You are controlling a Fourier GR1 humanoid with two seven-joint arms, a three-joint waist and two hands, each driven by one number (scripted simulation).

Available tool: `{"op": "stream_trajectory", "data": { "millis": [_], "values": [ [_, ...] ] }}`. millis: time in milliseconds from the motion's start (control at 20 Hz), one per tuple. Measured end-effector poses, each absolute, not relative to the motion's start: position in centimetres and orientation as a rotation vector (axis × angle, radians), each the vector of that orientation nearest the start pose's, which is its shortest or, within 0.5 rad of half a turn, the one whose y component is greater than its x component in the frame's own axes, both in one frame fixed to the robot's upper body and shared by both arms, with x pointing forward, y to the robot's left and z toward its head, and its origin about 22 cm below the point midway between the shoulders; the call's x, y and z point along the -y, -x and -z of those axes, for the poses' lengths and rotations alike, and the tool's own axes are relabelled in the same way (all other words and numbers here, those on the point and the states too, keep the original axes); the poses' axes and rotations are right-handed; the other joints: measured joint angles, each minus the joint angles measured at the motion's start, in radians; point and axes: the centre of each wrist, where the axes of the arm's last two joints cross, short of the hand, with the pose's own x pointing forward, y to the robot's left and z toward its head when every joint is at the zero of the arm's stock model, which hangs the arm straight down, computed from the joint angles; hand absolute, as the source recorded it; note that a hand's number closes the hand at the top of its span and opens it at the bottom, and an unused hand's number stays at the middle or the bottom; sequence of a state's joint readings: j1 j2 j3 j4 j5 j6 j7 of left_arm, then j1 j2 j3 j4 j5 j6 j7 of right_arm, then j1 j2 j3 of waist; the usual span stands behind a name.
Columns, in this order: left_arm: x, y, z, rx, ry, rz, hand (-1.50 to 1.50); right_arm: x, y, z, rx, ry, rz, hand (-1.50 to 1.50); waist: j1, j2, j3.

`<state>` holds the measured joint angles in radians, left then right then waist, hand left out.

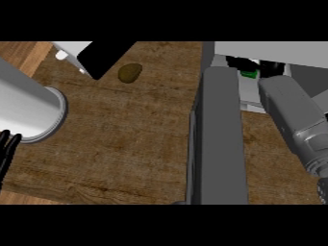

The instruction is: Pick up the milk, place it into the microwave and close the microwave

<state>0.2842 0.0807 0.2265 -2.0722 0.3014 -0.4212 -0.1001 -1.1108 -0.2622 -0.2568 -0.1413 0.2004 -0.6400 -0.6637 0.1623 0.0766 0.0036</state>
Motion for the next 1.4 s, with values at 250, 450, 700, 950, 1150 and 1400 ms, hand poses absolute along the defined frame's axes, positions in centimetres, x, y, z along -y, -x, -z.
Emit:
{"op": "stream_trajectory", "data": {
  "millis": [250, 450, 700, 950, 1150, 1400],
  "values": [
    [-30.4, -16.3, -7.8, 1.964, 0.173, 0.117, -1.5, 23.2, -45.3, -6.7, 1.886, 0.943, -0.191, -1.5, 0.012, 0.008, 0.0],
    [-29.9, -16.7, -7.7, 1.96, 0.186, 0.134, -1.5, 22.8, -45.2, -6.1, 1.828, 0.94, -0.202, -1.5, 0.02, 0.012, 0.001],
    [-29.4, -17.1, -7.5, 1.961, 0.194, 0.141, -1.5, 21.8, -45.4, -6.4, 1.827, 0.778, -0.182, -1.5, 0.017, 0.011, 0.003],
    [-28.4, -17.6, -7.3, 1.959, 0.204, 0.153, -1.5, 21.1, -45.3, -6.0, 1.823, 0.684, -0.163, -1.5, 0.009, 0.009, 0.004],
    [-27.8, -17.8, -7.3, 1.955, 0.201, 0.164, -1.5, 21.0, -44.9, -5.2, 1.812, 0.647, -0.155, -1.5, 0.002, 0.002, 0.003],
    [-27.2, -17.8, -7.4, 1.954, 0.201, 0.178, -1.5, 22.2, -44.6, -4.7, 1.805, 0.64, -0.15, -1.5, -0.006, -0.003, 0.003]
  ]
}}
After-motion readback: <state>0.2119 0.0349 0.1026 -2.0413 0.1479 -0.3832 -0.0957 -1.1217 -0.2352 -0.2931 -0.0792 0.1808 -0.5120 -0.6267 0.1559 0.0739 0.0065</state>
